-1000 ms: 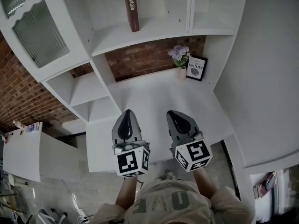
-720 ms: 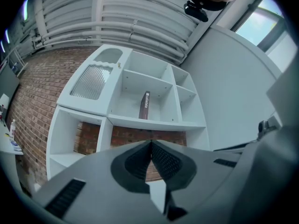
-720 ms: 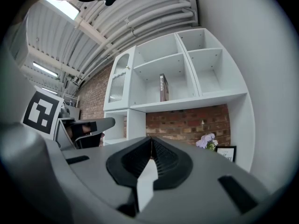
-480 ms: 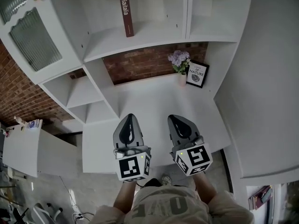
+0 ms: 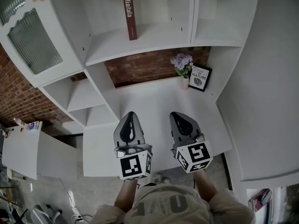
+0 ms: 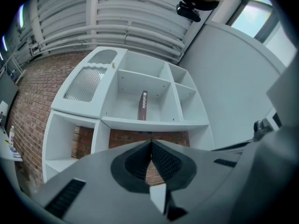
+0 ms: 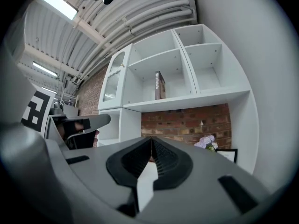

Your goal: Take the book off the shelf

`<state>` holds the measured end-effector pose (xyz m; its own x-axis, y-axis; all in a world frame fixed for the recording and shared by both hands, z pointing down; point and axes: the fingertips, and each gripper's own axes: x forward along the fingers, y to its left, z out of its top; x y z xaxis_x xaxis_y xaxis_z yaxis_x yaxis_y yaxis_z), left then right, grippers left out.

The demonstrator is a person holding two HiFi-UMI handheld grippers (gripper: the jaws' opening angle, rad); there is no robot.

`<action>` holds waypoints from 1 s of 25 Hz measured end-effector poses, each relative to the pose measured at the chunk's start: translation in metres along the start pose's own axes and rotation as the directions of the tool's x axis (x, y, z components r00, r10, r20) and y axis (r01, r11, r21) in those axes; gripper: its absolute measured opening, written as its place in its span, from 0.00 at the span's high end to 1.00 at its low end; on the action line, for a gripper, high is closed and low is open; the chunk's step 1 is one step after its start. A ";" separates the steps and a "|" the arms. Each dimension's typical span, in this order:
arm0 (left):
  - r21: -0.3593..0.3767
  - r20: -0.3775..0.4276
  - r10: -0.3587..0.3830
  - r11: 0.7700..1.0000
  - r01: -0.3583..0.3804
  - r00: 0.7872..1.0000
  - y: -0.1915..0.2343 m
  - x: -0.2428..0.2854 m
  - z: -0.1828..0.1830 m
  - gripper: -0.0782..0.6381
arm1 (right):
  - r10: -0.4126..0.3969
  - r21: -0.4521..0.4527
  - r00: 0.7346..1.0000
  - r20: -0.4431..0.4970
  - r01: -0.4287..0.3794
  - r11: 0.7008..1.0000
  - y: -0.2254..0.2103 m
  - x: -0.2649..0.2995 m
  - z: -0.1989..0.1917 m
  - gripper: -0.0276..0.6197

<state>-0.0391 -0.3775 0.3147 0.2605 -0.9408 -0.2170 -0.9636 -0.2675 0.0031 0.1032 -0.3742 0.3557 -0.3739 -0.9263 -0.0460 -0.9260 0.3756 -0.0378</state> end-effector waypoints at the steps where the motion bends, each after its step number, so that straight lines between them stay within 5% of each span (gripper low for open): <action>1: -0.002 -0.001 -0.002 1.000 0.002 1.000 0.001 0.003 0.000 0.87 | -0.010 -0.001 1.000 -0.001 0.010 1.000 -0.002 0.001 -0.001 0.93; 9: -0.013 0.007 0.005 1.000 -0.005 1.000 0.020 0.009 -0.004 0.87 | -0.030 0.040 0.997 0.064 0.027 0.999 -0.001 0.013 0.011 0.93; 15: -0.011 0.025 0.024 1.000 -0.024 0.999 0.036 0.009 0.000 0.87 | 0.065 -0.024 0.970 0.234 -0.062 0.998 0.028 0.035 0.081 0.91; 17: -0.015 0.032 0.027 1.000 -0.027 0.999 0.040 0.008 0.002 0.87 | 0.126 -0.015 0.949 0.287 -0.128 0.992 0.040 0.049 0.112 0.51; 22: -0.007 0.042 0.028 1.000 -0.028 0.999 0.046 0.004 0.004 0.87 | 0.133 -0.074 0.899 0.416 -0.112 0.991 0.040 0.084 0.205 0.43; 25: 0.007 0.039 0.031 0.999 -0.032 0.999 0.052 0.002 0.005 0.87 | 0.126 -0.040 0.903 0.411 -0.120 0.992 0.030 0.131 0.248 0.43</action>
<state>-0.0890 -0.3924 0.3094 0.2275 -0.9398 -0.2551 -0.9717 -0.2362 0.0036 0.0392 -0.4770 0.1009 -0.4326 -0.7777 -0.4562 -0.8758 0.4827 0.0075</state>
